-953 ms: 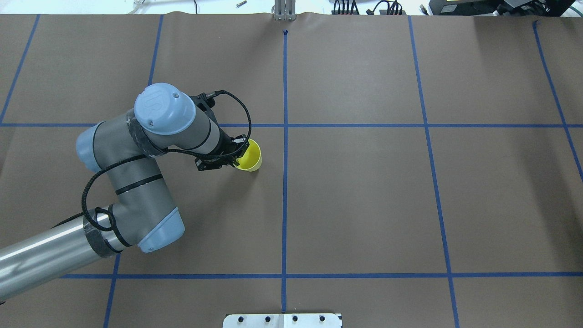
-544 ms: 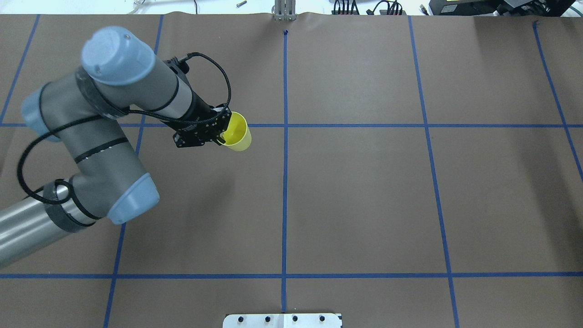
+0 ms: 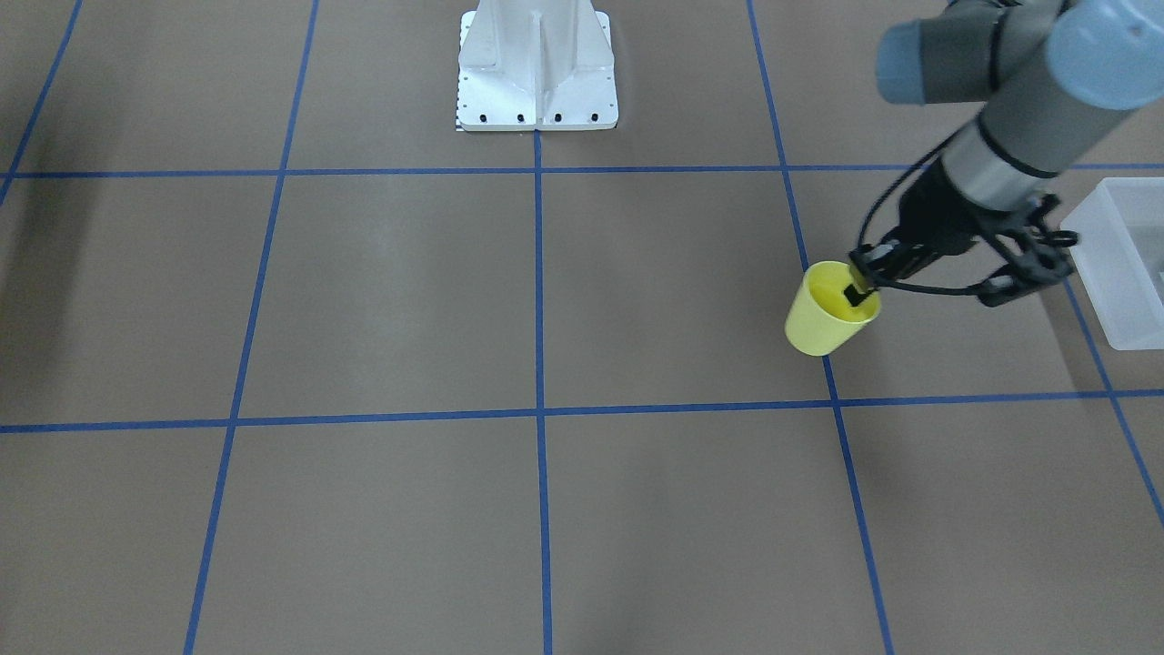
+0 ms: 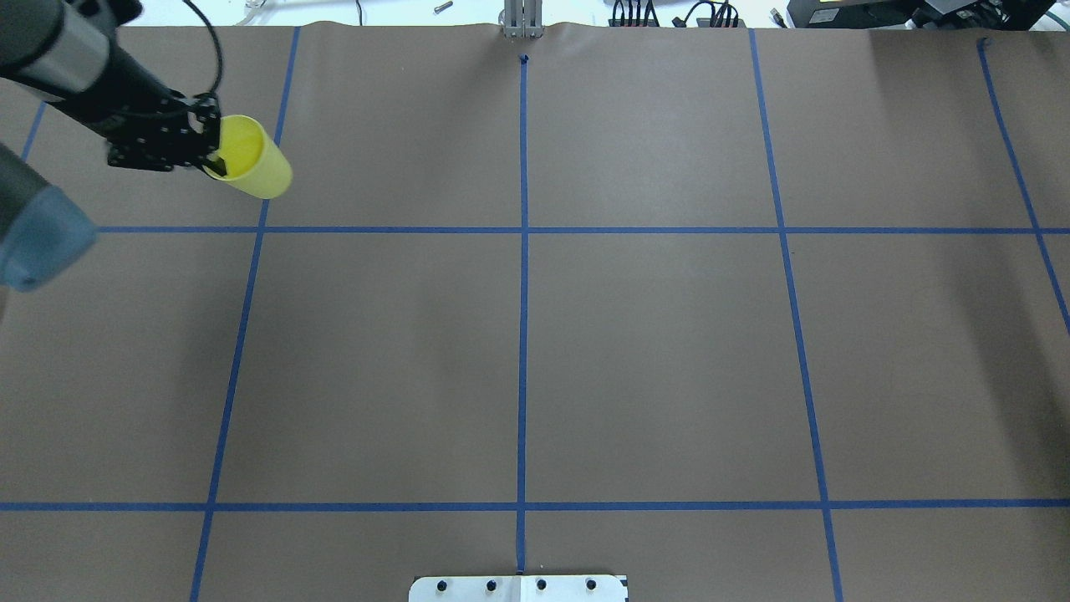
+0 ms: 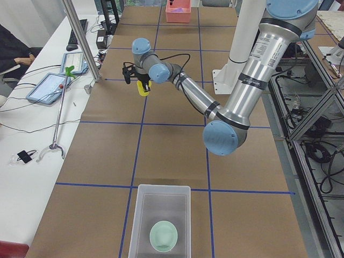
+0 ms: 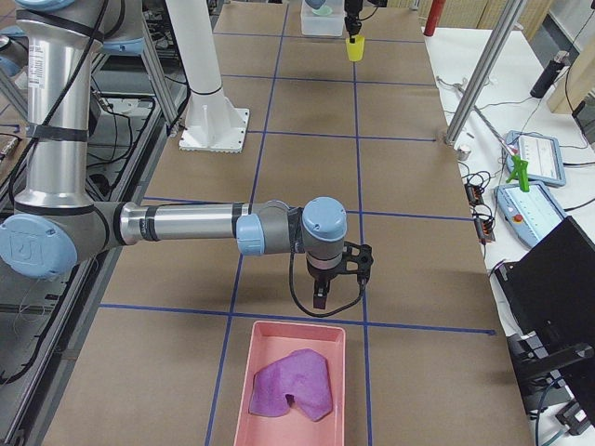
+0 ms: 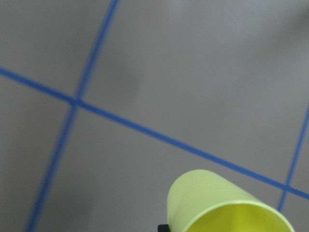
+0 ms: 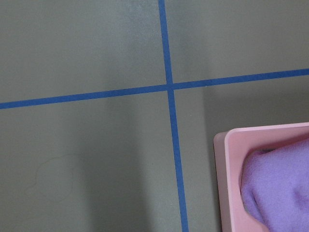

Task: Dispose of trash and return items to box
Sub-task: 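Grasp the yellow cup with the left gripper and lift it, then carry the yellow cup into the clear bin beside the bowl and release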

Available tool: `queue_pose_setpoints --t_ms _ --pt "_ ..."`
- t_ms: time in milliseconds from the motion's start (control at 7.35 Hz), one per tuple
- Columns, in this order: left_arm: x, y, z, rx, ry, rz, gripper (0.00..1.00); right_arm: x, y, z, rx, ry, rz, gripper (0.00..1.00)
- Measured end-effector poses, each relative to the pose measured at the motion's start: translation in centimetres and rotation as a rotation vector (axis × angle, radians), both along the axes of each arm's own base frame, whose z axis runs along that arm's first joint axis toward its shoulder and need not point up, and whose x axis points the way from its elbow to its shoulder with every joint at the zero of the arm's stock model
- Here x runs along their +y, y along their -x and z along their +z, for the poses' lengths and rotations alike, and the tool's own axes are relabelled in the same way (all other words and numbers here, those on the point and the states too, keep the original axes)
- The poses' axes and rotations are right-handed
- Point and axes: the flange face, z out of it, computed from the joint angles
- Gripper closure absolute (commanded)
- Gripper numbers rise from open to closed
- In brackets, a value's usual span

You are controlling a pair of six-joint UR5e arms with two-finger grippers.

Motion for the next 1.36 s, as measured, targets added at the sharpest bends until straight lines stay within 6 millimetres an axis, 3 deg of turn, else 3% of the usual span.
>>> queue_pose_setpoints --t_ms 272,408,680,953,1089,1225,1361 --pt "0.7 11.9 9.1 -0.023 -0.074 0.027 1.00 0.1 0.0 -0.4 -0.001 -0.006 0.001 0.00" --pt "2.5 17.1 13.9 -0.046 -0.107 0.035 1.00 0.3 0.0 -0.6 -0.001 -0.009 0.001 0.00" --pt "7.0 25.0 22.0 -0.086 -0.148 0.041 1.00 0.9 0.0 -1.1 -0.002 -0.016 0.003 0.00" --pt "10.2 30.3 29.7 -0.111 -0.150 0.055 1.00 1.2 0.0 -1.4 -0.003 -0.019 0.003 0.00" --pt "11.2 31.9 33.7 -0.115 -0.134 0.069 1.00 1.2 0.0 -1.4 -0.002 -0.020 0.003 0.00" --pt "11.8 32.6 36.5 -0.114 -0.117 0.079 1.00 1.2 0.0 -1.4 -0.002 -0.020 0.003 0.00" --pt "12.0 32.9 37.9 -0.110 -0.091 0.075 1.00 1.2 0.0 -1.4 -0.002 -0.021 0.003 0.00"
